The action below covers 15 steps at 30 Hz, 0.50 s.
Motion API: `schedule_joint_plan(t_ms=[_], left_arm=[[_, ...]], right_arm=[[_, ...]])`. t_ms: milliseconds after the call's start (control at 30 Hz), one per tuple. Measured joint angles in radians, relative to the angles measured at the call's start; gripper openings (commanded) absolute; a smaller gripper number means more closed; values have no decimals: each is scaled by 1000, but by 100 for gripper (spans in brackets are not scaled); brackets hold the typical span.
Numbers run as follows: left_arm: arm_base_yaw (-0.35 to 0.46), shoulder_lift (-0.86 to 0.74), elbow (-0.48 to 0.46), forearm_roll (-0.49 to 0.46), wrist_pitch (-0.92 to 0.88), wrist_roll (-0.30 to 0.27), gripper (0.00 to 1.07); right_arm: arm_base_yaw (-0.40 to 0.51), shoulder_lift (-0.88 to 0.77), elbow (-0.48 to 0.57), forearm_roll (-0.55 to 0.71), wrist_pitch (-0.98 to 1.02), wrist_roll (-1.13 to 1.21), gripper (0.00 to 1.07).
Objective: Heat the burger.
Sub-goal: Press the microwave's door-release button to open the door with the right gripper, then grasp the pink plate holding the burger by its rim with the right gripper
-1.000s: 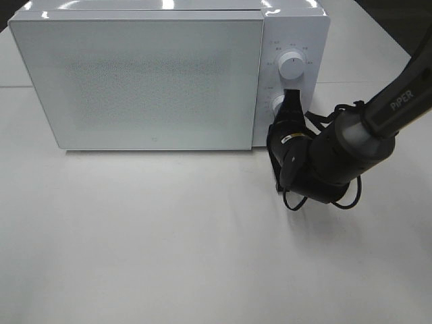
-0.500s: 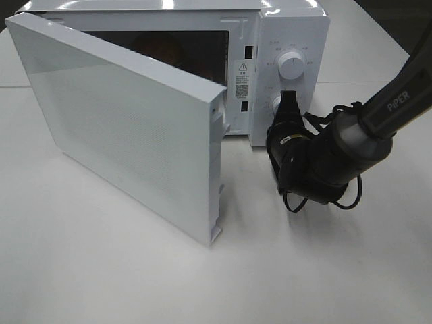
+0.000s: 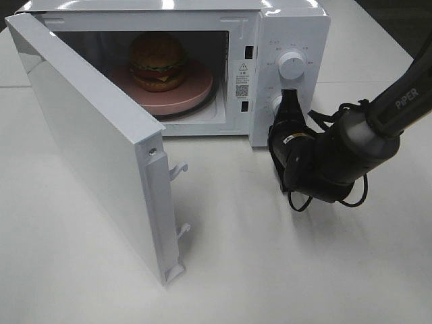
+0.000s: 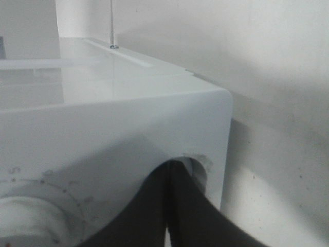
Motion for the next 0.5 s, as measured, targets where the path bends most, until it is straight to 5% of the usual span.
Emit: schedule_joint_plan(t_ms=[500], left_arm=[[0,0,0,0,0,-6,100]], right_arm=[[-23,-146,121,-88,52,-3,0]])
